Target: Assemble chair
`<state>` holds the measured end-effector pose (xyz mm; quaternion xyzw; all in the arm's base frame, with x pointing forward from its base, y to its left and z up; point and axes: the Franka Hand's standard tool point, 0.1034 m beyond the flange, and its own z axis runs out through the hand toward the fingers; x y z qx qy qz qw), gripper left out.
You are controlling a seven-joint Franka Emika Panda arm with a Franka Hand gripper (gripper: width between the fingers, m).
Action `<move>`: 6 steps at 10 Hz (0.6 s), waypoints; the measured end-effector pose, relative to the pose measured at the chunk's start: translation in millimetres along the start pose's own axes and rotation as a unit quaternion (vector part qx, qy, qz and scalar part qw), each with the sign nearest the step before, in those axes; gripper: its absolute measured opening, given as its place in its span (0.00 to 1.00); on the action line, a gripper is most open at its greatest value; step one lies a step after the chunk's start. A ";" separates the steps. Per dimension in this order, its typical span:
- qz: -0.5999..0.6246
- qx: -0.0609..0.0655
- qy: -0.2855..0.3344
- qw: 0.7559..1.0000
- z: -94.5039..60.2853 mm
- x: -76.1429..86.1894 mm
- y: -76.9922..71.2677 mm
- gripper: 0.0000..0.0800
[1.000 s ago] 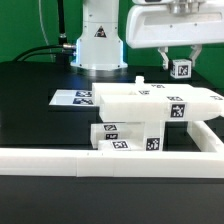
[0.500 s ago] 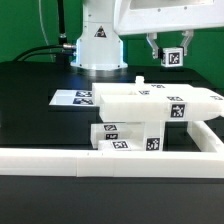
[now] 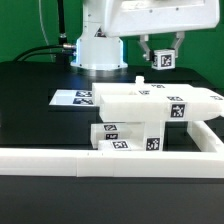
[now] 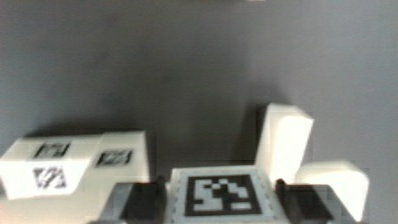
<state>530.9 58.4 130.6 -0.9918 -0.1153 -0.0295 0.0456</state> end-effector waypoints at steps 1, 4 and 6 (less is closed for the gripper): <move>-0.022 0.000 -0.003 1.000 1.1 10.0 15.5 0.36; -0.046 0.001 -0.008 0.999 2.4 21.3 33.3 0.36; -0.045 0.001 -0.008 0.999 2.4 21.3 33.6 0.36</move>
Offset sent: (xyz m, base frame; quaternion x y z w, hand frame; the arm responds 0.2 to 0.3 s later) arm 0.0000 0.0000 0.0000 0.0000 0.0000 0.0000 1.0000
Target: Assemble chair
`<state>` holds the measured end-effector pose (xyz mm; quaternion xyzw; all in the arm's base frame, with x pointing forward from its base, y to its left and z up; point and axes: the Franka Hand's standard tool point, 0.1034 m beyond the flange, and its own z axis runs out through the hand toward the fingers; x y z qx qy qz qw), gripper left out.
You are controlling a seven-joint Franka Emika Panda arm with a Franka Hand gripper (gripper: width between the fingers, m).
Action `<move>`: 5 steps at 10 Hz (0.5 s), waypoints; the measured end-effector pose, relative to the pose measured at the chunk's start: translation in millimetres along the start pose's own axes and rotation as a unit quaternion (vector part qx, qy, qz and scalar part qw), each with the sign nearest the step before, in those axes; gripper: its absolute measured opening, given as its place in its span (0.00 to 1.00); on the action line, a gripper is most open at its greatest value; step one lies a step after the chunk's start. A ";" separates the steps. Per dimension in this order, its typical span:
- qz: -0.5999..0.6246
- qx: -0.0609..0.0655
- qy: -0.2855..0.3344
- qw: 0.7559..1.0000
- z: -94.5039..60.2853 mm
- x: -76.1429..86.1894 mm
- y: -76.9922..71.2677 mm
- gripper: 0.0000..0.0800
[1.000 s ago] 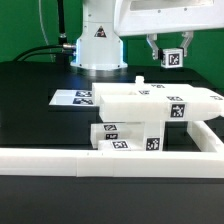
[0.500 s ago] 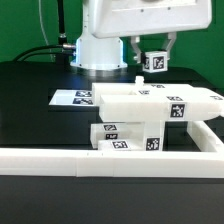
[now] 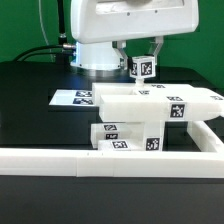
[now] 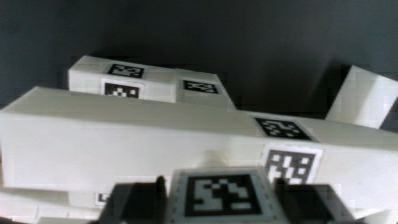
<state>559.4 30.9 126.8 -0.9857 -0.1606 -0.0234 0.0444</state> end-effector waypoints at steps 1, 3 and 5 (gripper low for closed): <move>0.000 0.000 0.000 1.000 0.0 0.0 0.0 0.36; -0.006 -0.001 -0.004 1.000 -3.9 4.3 1.5 0.36; -0.015 -0.002 -0.003 1.000 -12.3 21.2 25.7 0.36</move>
Offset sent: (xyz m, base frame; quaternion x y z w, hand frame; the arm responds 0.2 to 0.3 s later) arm 0.0397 -0.0094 0.0296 -0.0035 -0.0271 -0.0291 0.9992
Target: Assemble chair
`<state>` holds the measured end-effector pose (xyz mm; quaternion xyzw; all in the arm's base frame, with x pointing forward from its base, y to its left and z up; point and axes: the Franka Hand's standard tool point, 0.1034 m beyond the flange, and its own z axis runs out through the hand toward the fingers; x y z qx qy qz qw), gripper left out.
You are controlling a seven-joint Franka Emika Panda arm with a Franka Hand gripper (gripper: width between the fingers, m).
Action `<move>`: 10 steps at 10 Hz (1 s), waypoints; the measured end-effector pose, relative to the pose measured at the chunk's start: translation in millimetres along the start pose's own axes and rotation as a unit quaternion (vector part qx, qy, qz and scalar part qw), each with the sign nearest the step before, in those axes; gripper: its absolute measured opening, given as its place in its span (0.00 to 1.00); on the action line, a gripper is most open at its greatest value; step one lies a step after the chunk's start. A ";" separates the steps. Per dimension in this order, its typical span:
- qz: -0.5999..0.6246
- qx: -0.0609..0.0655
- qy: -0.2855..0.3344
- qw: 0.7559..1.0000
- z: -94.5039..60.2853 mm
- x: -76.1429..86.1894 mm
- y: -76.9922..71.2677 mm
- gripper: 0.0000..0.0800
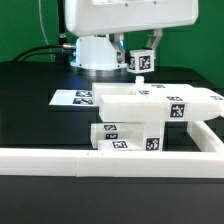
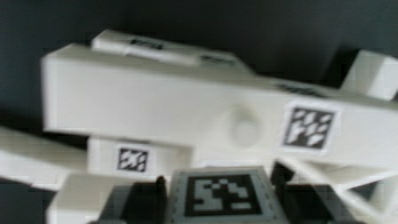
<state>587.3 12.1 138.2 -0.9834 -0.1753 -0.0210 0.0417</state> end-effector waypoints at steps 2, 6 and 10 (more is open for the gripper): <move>0.002 -0.001 -0.002 1.000 3.6 1.2 2.6 0.36; -0.022 -0.006 -0.021 1.000 -0.3 17.7 10.2 0.36; -0.061 -0.020 -0.044 0.997 6.0 55.2 15.2 0.36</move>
Offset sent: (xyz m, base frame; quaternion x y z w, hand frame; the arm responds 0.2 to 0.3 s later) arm 0.0000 0.0000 0.0000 0.0000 0.0000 0.0000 1.0000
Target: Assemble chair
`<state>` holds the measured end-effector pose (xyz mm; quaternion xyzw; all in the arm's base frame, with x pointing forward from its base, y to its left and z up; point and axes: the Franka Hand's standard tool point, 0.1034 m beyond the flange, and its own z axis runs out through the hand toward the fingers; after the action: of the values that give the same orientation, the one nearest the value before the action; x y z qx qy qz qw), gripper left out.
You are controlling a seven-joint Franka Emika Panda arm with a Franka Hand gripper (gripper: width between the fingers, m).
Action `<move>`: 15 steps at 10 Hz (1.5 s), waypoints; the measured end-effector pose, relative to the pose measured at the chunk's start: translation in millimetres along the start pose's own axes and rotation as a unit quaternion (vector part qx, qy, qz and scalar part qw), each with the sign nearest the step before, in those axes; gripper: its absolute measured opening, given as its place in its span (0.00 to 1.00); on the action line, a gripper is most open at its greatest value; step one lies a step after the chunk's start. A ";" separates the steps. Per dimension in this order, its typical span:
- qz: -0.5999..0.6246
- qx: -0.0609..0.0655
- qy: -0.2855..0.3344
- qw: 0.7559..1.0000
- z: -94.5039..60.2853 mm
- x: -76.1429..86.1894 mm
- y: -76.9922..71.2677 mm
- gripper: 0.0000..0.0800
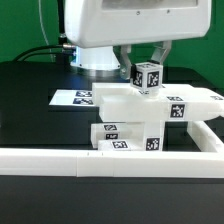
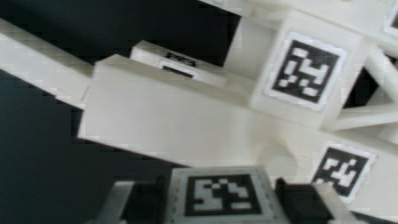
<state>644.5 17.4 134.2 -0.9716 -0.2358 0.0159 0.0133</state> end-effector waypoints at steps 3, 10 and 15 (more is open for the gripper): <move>-0.005 0.000 0.004 1.000 0.6 -2.4 -9.1 0.36; -0.002 0.001 0.004 1.000 7.4 -6.1 -18.7 0.36; 0.003 0.001 0.006 1.000 7.4 -3.3 -23.1 0.36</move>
Offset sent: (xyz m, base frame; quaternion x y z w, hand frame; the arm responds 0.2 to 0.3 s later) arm -0.0117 0.0157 0.0031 0.0048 -0.0029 0.0012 1.0000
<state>630.8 36.6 127.7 -0.9724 -0.2327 0.0100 0.0155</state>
